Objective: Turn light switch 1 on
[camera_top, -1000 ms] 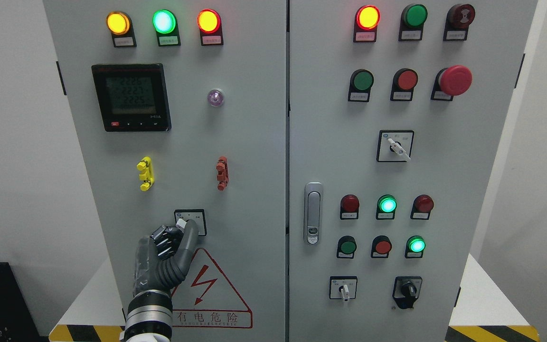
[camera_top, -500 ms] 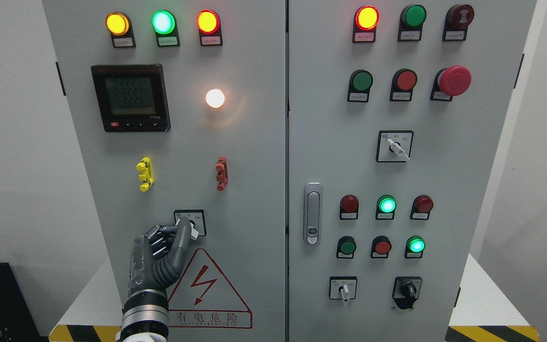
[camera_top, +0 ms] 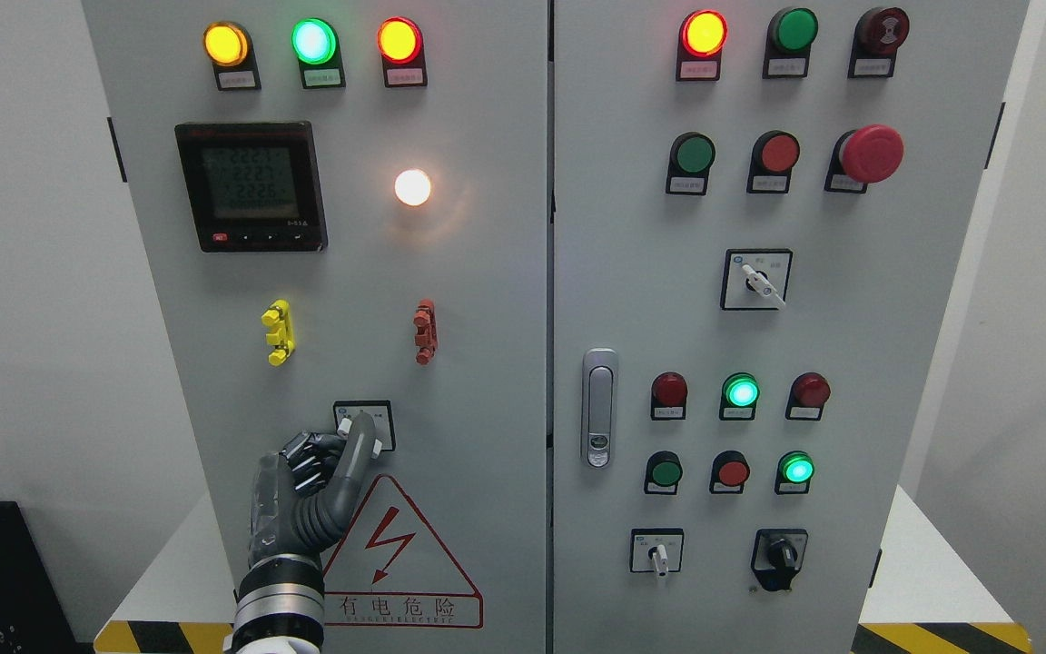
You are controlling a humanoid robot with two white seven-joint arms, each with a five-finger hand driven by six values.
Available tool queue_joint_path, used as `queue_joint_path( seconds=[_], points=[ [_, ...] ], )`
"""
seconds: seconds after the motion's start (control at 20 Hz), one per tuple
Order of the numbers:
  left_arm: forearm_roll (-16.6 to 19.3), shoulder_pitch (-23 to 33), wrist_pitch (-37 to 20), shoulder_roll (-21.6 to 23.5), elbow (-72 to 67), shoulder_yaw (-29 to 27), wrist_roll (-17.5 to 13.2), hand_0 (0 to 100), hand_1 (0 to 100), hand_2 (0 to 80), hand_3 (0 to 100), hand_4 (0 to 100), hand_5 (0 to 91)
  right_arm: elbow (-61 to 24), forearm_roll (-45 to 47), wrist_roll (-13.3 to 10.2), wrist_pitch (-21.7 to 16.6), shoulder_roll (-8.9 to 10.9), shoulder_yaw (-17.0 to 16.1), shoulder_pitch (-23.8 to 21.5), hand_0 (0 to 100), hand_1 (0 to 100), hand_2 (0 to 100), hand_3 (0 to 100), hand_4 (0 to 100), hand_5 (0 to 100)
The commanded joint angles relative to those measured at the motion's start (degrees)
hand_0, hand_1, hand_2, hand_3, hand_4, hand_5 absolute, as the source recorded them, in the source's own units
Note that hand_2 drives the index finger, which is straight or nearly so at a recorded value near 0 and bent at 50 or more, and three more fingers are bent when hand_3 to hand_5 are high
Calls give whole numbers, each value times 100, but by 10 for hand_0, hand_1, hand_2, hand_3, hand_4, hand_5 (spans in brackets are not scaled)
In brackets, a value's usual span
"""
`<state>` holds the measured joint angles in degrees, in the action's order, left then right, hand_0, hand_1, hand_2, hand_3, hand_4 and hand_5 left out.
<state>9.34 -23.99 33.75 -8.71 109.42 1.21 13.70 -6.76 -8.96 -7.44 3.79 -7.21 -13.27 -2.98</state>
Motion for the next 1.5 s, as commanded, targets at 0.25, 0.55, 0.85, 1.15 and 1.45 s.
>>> queue_joint_path(
  seconds=[0.25, 0.55, 0.85, 1.15, 1.45],
  points=[
    [-2, 96, -18, 18, 53, 81, -8, 76, 459, 622, 920, 939, 850, 0, 0, -4, -1, 0, 0, 8, 308, 0, 0, 0, 0, 0],
    [-11, 483, -88, 44, 290, 81, -43, 73, 457, 627, 923, 941, 851, 0, 0, -4, -1, 0, 0, 8, 308, 0, 0, 0, 0, 0],
    [-11, 1387, -999, 167, 589, 64, -236, 75, 457, 642, 930, 952, 853, 0, 0, -4, -1, 0, 0, -1, 307, 0, 0, 0, 0, 0],
    [-142, 3064, -2677, 378, 257, -427, -771, 75, 425, 616, 970, 984, 857, 0, 0, -4, -1, 0, 0, -1, 308, 0, 0, 0, 0, 0],
    [-503, 4060, -6078, 712, -3262, -1744, -1615, 72, 357, 474, 846, 912, 757, 0, 0, -4, -1, 0, 0, -1, 308, 0, 0, 0, 0, 0]
  ],
)
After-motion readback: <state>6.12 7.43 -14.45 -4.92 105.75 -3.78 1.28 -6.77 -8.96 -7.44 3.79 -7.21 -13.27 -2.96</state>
